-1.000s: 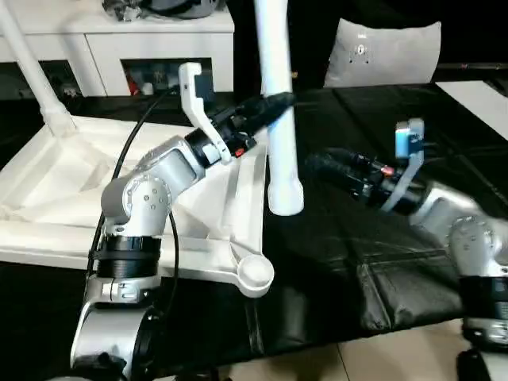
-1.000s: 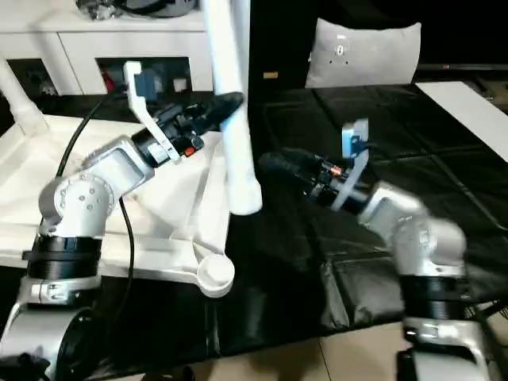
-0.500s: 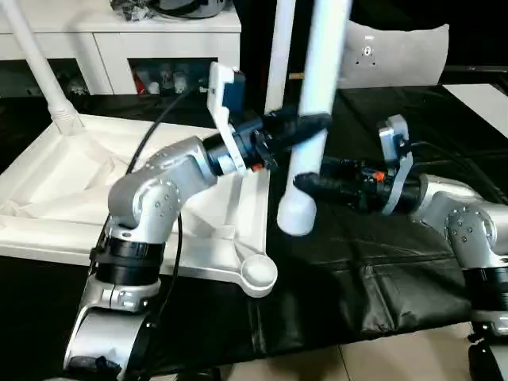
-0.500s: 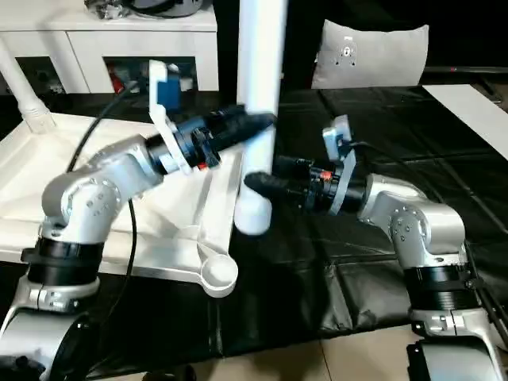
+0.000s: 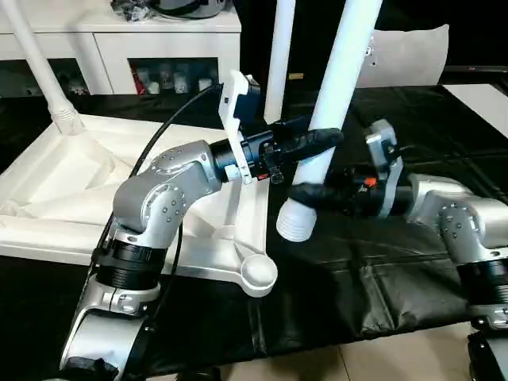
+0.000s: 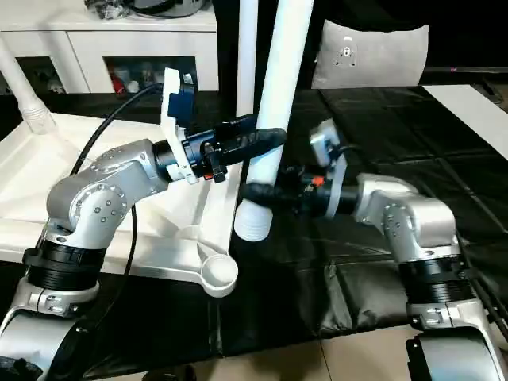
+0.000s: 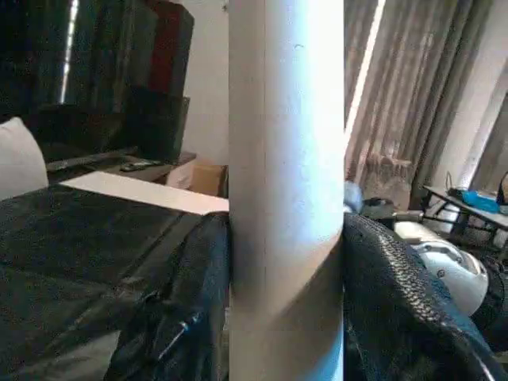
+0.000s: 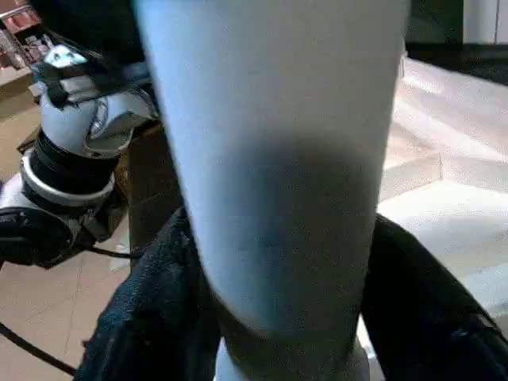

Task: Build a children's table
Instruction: Pick table leg

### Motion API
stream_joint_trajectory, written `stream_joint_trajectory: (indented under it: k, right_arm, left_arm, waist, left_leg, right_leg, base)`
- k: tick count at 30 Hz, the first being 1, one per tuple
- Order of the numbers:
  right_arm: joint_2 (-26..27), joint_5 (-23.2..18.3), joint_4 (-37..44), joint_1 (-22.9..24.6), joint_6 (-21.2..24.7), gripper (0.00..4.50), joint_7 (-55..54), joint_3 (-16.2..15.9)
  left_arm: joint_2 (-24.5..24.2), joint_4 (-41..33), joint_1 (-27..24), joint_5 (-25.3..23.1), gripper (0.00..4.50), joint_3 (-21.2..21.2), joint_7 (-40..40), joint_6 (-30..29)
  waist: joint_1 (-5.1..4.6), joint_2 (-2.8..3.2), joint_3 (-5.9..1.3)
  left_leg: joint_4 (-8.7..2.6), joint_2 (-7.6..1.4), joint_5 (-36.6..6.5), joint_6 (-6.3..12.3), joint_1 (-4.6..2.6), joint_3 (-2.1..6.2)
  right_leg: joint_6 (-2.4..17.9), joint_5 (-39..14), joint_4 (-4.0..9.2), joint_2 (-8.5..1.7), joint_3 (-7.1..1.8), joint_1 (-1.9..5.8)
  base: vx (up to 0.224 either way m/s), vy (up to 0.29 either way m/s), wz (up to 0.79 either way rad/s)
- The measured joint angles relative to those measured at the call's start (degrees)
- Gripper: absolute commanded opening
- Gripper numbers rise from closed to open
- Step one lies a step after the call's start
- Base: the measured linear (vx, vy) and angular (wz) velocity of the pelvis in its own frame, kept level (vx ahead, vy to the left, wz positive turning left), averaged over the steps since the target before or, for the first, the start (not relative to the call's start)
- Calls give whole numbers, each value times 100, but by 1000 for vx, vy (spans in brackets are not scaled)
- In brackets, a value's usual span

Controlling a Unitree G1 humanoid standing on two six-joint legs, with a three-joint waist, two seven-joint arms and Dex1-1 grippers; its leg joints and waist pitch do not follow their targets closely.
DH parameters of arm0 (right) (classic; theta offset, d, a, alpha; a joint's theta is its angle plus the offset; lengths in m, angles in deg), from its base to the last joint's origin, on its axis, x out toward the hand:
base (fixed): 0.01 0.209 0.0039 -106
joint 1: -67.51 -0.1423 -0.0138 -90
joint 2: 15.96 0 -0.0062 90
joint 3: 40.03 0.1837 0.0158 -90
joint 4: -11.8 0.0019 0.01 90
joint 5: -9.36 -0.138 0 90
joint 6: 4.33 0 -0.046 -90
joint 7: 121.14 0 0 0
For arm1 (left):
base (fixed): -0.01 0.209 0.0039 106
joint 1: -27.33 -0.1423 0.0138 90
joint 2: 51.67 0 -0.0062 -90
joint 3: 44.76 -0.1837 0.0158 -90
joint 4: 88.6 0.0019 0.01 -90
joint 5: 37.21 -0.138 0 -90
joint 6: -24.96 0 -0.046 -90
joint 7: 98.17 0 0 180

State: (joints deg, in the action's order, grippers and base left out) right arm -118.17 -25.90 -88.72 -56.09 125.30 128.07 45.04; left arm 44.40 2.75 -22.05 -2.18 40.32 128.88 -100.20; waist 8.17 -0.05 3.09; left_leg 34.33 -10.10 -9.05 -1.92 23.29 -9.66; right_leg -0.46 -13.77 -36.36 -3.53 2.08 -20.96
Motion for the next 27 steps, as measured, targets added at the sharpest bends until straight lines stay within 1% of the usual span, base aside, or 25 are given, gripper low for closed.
stream_joint_trajectory:
  k: [1,2,4,8,17,21,22,23,24,26,27]
  right_arm:
    - [5,5,-15,0,-7,227,2,-2]
    - [7,8,-15,0,-25,227,6,-5]
    - [25,16,-19,0,-39,208,6,-8]
    - [54,67,-28,-1,-125,196,27,-41]
    - [103,136,-97,-2,-195,192,74,-48]
    - [170,212,-154,-2,-352,192,49,-55]
    - [182,221,-162,-3,-364,226,41,-54]
    - [200,217,-176,-5,-358,247,39,-53]
    - [221,211,-193,-9,-349,261,38,-53]
    - [234,190,-268,-27,-244,268,-23,-38]
    - [234,187,-300,-27,-220,282,-25,-36]
  left_arm:
    - [0,0,0,-5,182,-4,9,3]
    - [0,0,0,-16,182,-2,7,4]
    - [-1,0,0,-22,182,-2,9,4]
    - [-2,0,0,-61,182,-5,11,4]
    - [-13,1,-1,-101,182,-38,9,4]
    - [-17,1,-2,-108,182,-43,10,12]
    - [-21,1,-2,-113,182,-42,10,15]
    - [-26,1,-2,-118,182,-42,10,15]
    - [-30,1,-2,-125,182,-41,11,15]
    - [-30,1,-2,-156,182,-58,23,16]
    - [-30,1,-2,-165,182,-62,23,16]
  waist:
    - [-1,0,0]
    - [-3,0,0]
    - [-4,0,0]
    - [-1,0,0]
    - [-4,0,0]
    - [-4,0,0]
    - [-3,0,0]
    - [-2,0,0]
    - [-3,0,0]
    - [-1,0,0]
    - [-1,0,0]
  left_leg:
    - [1,0,0,0,-1,0]
    - [1,0,0,0,-1,0]
    - [3,0,0,0,-2,0]
    - [9,-1,0,-1,-3,0]
    - [14,-1,1,-1,-7,0]
    - [14,-1,1,-2,-7,0]
    - [14,-1,1,-2,-7,0]
    - [15,-1,1,-2,-7,0]
    - [15,-1,1,-2,-7,0]
    - [15,-1,1,-2,-7,0]
    - [15,-1,1,-2,-7,0]
  right_leg:
    - [0,0,-2,0,0,0]
    - [0,0,-3,0,0,0]
    - [0,0,-8,0,0,-1]
    - [1,0,-15,-1,-1,-1]
    - [2,-1,-28,-2,-1,-1]
    - [2,-1,-29,-2,-1,-2]
    - [2,-1,-30,-2,-1,-1]
    - [2,-1,-29,-2,-1,-1]
    - [2,-1,-29,-2,-1,-1]
    - [2,-1,-29,-3,-1,-1]
    - [2,-1,-29,-3,-1,-1]
  base:
    - [0,0,0]
    - [0,0,0]
    - [0,0,0]
    - [0,0,0]
    - [0,0,0]
    - [0,0,0]
    - [0,0,0]
    - [0,0,0]
    - [0,0,0]
    - [0,0,0]
    - [0,0,0]
